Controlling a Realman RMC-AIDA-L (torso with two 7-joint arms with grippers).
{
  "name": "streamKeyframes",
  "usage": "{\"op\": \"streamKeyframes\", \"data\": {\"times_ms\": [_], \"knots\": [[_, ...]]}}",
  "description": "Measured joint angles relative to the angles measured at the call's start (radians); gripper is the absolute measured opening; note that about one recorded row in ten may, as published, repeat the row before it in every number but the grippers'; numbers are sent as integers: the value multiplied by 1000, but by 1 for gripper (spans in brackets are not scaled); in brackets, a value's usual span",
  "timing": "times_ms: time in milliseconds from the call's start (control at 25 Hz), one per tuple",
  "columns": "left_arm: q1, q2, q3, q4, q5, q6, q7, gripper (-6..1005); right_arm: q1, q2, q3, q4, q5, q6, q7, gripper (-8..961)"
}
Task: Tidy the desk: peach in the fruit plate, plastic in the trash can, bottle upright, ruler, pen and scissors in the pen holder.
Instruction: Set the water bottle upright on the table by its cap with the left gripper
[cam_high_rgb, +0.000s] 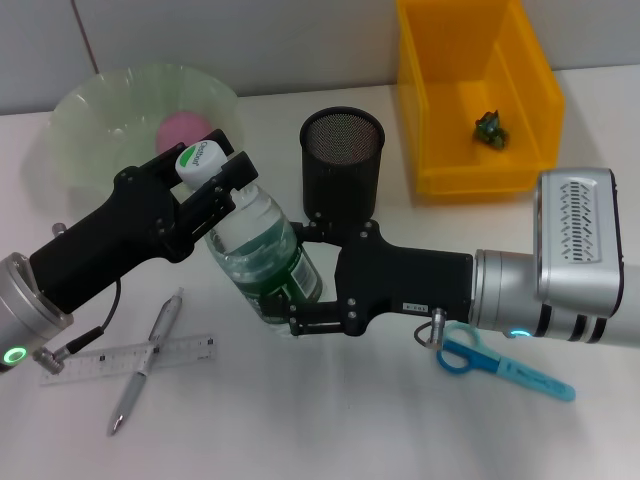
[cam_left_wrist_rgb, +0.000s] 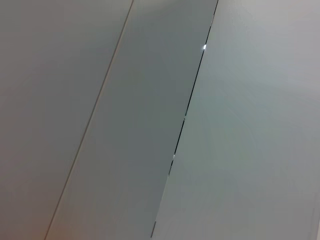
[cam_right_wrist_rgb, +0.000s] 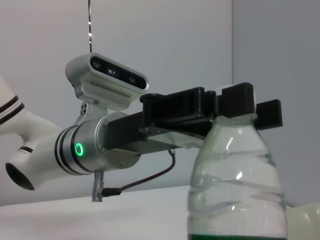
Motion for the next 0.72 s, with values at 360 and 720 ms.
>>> {"op": "streamKeyframes", "data": {"times_ms": [360,720], "knots": [[1,1,-1,0,-2,1,2,439,-28,0,-1,2,0,-9,5,835],[-15,1,-11,6,-3,2,7,440,-115,-7,19,-33,0,-50,18,831]]}}
